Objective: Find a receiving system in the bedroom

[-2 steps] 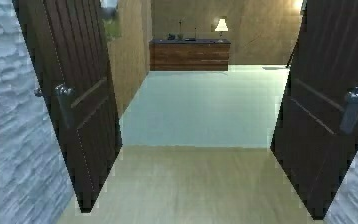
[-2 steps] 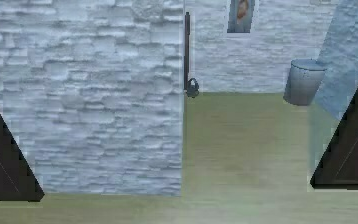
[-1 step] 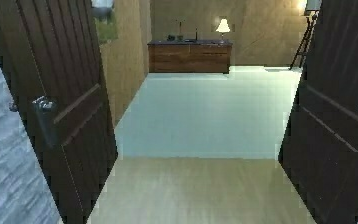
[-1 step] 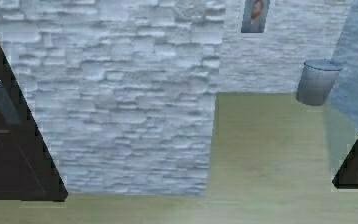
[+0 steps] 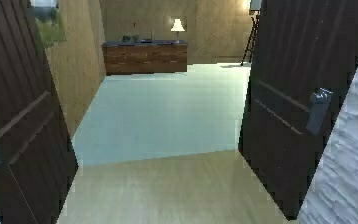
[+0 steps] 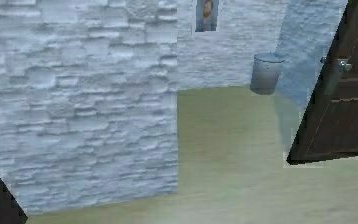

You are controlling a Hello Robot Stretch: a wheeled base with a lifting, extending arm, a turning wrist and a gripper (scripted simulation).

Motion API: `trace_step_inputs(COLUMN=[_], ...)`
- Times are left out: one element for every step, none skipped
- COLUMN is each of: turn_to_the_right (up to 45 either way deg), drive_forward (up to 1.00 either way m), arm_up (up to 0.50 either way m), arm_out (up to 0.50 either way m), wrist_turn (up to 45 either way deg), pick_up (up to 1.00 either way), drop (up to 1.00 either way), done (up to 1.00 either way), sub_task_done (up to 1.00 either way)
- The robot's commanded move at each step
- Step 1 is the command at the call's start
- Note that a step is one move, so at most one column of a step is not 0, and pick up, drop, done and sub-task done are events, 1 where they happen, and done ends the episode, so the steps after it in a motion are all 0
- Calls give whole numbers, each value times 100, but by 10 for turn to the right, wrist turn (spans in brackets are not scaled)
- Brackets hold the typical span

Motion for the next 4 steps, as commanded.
trace_step_inputs(turn_to_the_right=[0, 30, 0, 30], drive_forward=[100, 0, 100, 0], arm_up=[0, 0, 0, 0], arm_out=[0, 0, 0, 0], wrist_turn=[0, 0, 0, 0], pick_up=[0, 0, 0, 0], drop=[0, 0, 0, 0], done=[0, 0, 0, 0], sub_task_done=[0, 0, 0, 0])
